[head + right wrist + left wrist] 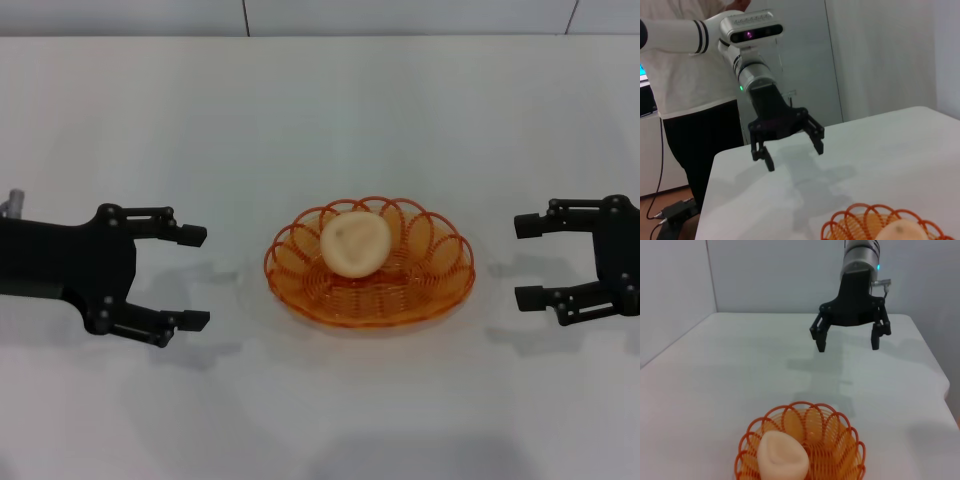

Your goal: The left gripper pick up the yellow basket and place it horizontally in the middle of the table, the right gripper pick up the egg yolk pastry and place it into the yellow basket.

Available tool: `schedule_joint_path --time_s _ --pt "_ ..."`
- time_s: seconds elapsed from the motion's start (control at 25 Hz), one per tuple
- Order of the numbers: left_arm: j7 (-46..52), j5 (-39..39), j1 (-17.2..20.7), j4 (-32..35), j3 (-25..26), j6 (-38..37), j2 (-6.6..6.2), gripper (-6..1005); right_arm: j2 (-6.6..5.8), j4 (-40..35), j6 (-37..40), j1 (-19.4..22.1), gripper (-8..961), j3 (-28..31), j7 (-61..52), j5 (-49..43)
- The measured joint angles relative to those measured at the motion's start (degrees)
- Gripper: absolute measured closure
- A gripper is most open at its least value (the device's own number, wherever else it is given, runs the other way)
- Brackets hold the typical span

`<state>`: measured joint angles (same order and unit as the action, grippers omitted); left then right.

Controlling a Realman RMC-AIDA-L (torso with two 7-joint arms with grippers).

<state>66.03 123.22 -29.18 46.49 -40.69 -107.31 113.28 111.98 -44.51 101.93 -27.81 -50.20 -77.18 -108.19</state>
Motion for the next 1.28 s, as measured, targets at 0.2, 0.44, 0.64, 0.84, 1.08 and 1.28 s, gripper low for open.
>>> schedule_joint_path --time_s 0.2,0.44,0.64,0.84,1.08,1.28 --pt "0.62 0.0 -0.77 -0.13 0.0 -0.41 -0.04 112 -0.13 0.11 -0.2 0.42 97 0.14 1.03 -0.1" --pt "1.23 0.0 -1.68 -0.71 -0.07 -0.61 -0.06 112 -0.24 0.16 -0.79 0.52 97 0.19 1.67 -0.19" --pt "2.34 0.27 -2.07 -0.79 -0.13 -0.62 -0.08 112 -0.49 0.2 -1.77 0.55 97 -0.01 1.68 -0.25" --pt "3.44 0.45 -2.21 -0.72 -0.27 -0.24 -0.16 112 -0.4 0.27 -2.89 0.47 96 -0.01 1.47 -1.12" --pt "4.0 0.59 -2.2 -0.48 -0.44 0.91 -0.29 112 0.84 0.25 -6.92 0.02 96 -0.33 1.26 -1.78" --pt "4.31 1.49 -2.2 -0.6 -0.39 1.4 -0.58 112 2.21 0.28 -9.66 -1.08 96 -0.77 1.13 -3.65"
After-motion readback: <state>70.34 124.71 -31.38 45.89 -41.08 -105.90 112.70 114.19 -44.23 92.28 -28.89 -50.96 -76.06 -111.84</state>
